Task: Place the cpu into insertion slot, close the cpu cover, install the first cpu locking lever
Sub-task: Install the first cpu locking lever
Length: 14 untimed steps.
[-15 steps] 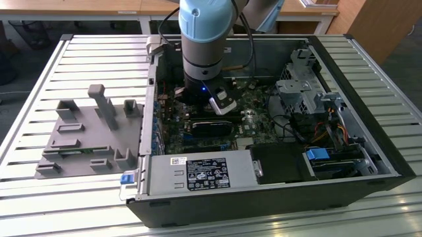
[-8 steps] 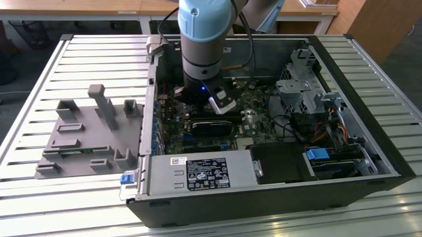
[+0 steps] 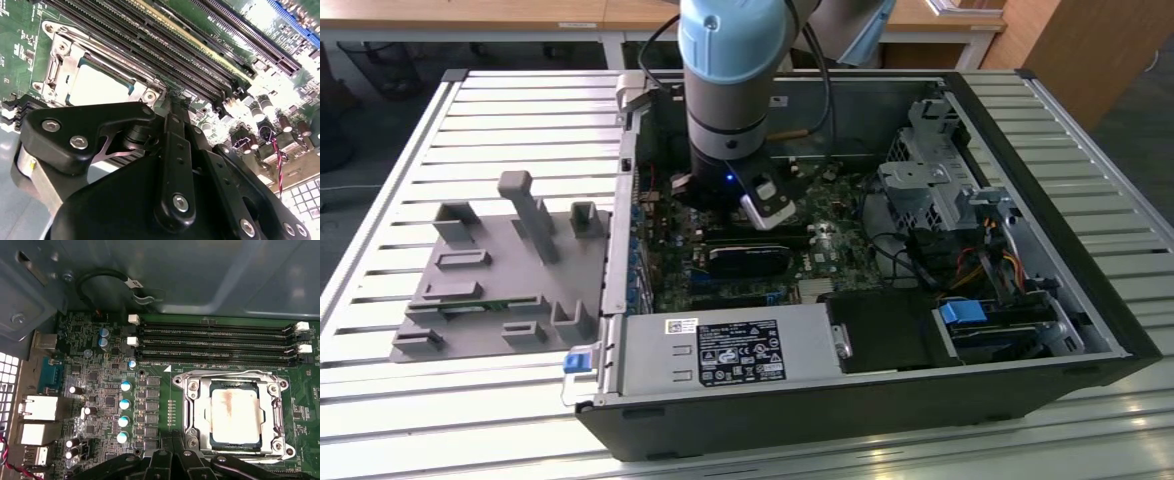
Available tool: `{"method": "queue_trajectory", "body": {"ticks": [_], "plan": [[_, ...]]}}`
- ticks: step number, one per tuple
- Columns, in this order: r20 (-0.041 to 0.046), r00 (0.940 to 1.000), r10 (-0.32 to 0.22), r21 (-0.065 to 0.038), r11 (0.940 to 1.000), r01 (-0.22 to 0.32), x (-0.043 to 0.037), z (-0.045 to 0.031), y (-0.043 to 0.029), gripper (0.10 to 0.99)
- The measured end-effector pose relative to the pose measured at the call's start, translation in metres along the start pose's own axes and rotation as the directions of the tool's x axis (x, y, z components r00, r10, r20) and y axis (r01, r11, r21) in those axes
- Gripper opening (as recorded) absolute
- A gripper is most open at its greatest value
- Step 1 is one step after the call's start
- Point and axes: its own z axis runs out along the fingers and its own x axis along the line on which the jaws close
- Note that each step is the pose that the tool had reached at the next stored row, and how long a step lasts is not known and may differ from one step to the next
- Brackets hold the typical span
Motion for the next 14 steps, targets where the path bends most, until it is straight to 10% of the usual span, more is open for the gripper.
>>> {"method": "queue_trajectory", "body": {"ticks": [14], "plan": [[-0.0002,1.0000,0.000,-0.002,1.0000,0.000,0.0022,-0.0001,0.0027,0.106]]}}
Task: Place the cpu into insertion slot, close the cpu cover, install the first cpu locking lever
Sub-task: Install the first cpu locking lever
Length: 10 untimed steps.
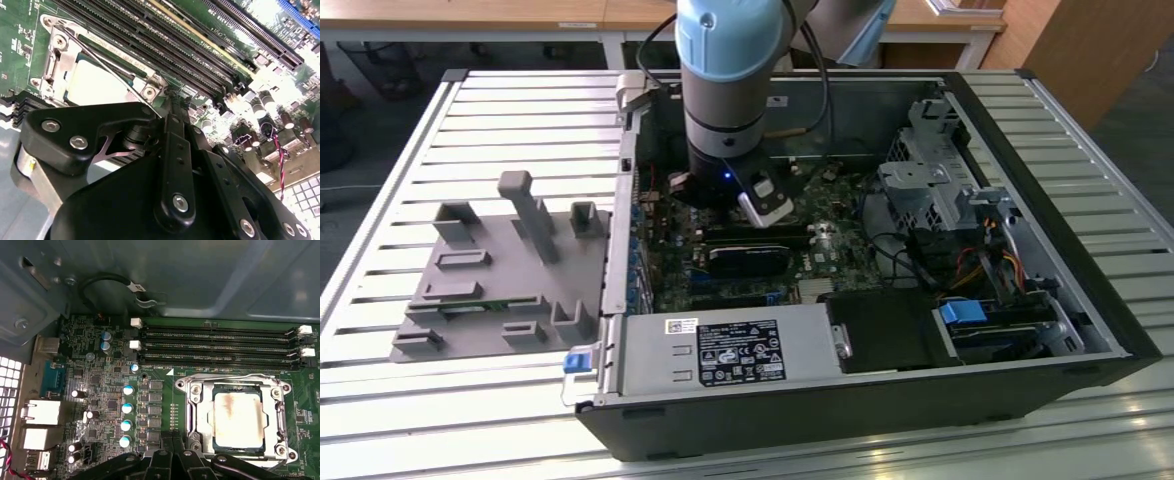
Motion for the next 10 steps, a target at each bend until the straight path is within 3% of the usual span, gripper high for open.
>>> {"method": "queue_trajectory", "body": {"ticks": [4,10], "plan": [[0.0003,1.0000,0.000,-0.002,1.0000,0.000,0.0000,-0.0063,0.0015,0.106],[0.0003,1.0000,0.000,-0.004,1.0000,0.000,-0.0002,-0.0215,0.0051,0.106]]}}
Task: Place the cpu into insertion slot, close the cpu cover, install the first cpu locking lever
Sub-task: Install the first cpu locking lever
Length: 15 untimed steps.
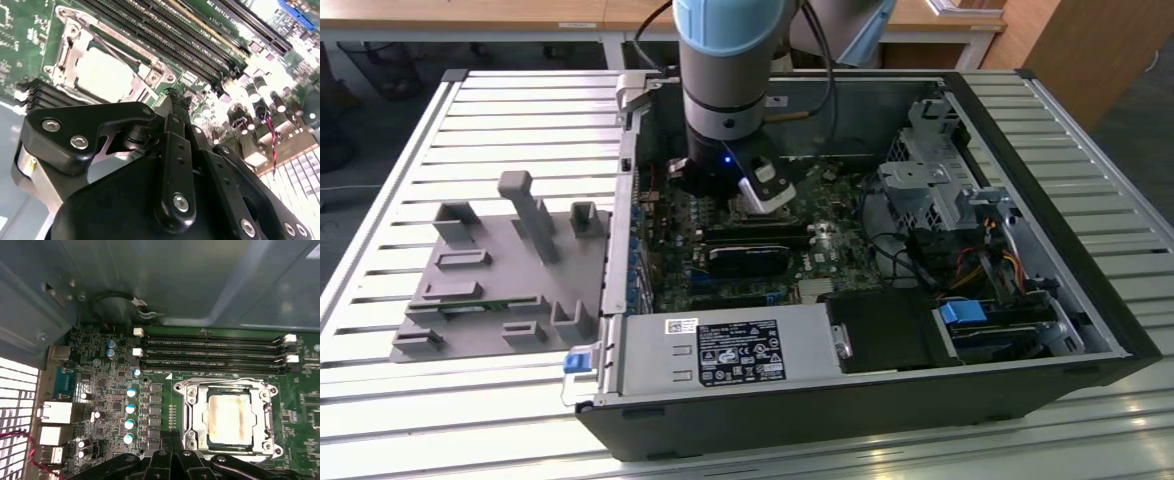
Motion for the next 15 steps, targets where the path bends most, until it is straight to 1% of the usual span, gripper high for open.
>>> {"method": "queue_trajectory", "body": {"ticks": [4,9,11,13,15], "plan": [[0.0000,1.0000,0.000,0.000,1.0000,0.000,-0.0002,-0.0095,0.0023,0.106],[0.0000,1.0000,0.000,0.000,1.0000,0.000,-0.0004,-0.0252,0.0062,0.106],[-0.0001,1.0000,0.000,0.000,1.0000,0.000,-0.0005,-0.0302,0.0074,0.106],[0.0001,1.0000,0.000,0.000,1.0000,0.000,-0.0019,-0.0310,0.0077,0.106],[0.0000,1.0000,0.000,0.000,1.0000,0.000,-0.0067,-0.0310,0.0075,0.106]]}}
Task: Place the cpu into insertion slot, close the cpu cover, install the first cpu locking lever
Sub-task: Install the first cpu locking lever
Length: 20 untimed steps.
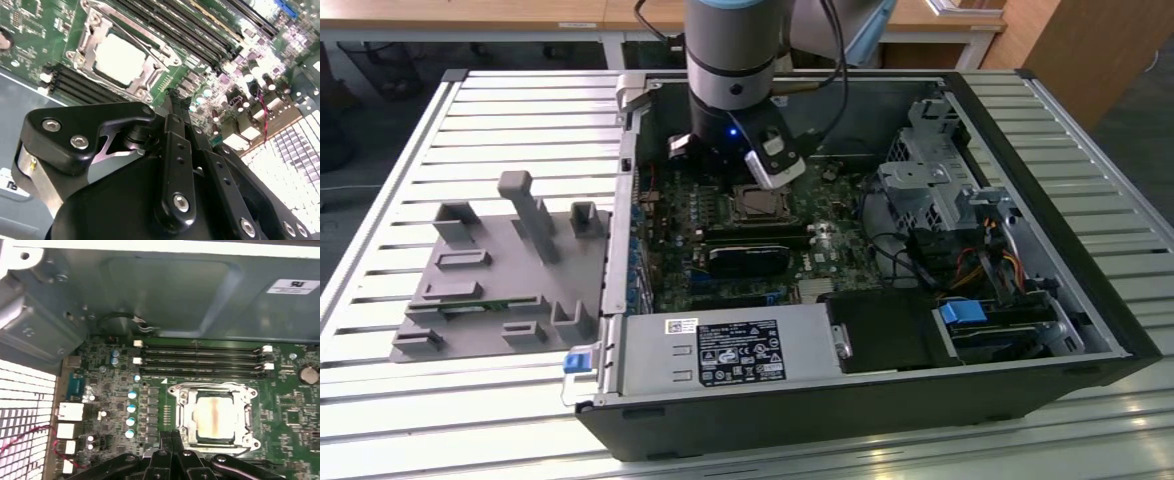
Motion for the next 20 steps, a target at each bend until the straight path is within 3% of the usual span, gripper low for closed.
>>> {"method": "queue_trajectory", "body": {"ticks": [12,20], "plan": [[-0.0039,1.0000,0.001,0.000,1.0000,-0.001,-0.0309,0.0004,-0.0006,0.106],[-0.0038,0.9999,0.011,0.000,0.9999,-0.011,-0.0348,0.0014,-0.0071,0.106]]}}
